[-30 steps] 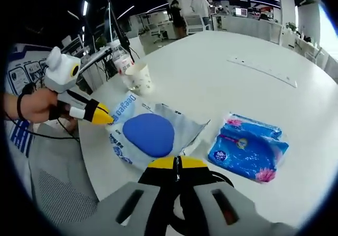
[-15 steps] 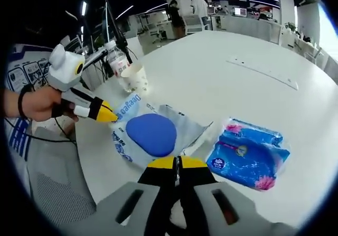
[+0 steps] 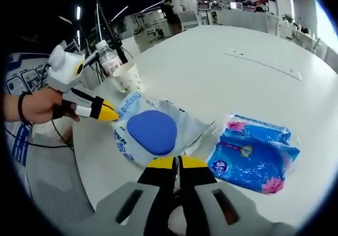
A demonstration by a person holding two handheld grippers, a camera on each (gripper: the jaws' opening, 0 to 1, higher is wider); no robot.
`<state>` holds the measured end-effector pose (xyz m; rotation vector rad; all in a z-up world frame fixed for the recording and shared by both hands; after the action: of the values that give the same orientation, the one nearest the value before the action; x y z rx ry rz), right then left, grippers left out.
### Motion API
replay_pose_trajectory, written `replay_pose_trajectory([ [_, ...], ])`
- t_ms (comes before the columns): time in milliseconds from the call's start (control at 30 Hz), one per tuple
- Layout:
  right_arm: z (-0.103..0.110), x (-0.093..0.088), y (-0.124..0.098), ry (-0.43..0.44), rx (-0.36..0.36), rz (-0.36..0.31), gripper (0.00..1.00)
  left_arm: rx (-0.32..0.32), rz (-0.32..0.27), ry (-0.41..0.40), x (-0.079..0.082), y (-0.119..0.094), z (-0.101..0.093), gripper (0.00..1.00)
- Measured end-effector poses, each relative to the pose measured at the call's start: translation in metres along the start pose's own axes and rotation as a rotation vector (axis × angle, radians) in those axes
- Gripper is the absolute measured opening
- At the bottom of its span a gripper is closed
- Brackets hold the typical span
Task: Arrange the tabletop items into an orderly group along one side of the table until the central work area is clear of visible clutter.
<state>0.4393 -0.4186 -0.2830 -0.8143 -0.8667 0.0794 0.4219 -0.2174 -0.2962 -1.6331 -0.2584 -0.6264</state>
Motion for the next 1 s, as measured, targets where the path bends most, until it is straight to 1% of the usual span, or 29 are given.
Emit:
replay_pose_trajectory([
  [67, -0.002, -0.005, 0.001, 0.012, -0.004, 0.007, 0.0, -0.001, 0.01, 0.002, -0.003, 0.003, 0.001, 0.0],
  [233, -0.005, -0.011, 0.001, 0.046, -0.01, 0.004, 0.0, -0.005, 0.017, -0.004, -0.005, 0.005, 0.001, 0.0],
  [367, -0.006, -0.014, 0.0, 0.049, -0.011, 0.008, 0.01, -0.008, 0.016, 0.005, -0.006, 0.005, 0.002, 0.02],
  [533, -0.003, -0.019, -0.002, 0.041, 0.007, 0.023, 0.02, -0.016, 0.021, -0.023, -0.01, 0.003, 0.008, 0.06],
  [733, -0.002, -0.026, -0.006, 0.057, 0.015, 0.026, 0.03, -0.018, 0.016, -0.019, -0.016, -0.001, 0.011, 0.09],
  [1000, 0.001, -0.031, -0.008, 0.067, 0.02, 0.027, 0.03, -0.041, 0.012, -0.048, -0.025, -0.005, 0.014, 0.11],
])
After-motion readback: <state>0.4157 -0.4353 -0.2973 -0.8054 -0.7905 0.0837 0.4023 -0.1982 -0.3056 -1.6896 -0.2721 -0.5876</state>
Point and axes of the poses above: the point that each gripper's makers call its tool centre point, and the gripper's own axes: y roughly forward along the fingers, z roughly to its left, x roughly out of its top, the point moved 4 cm from there along -y, roughly backward along the fingers, and after that the axes turned 10 degrees about x, right-handed, at the moved point
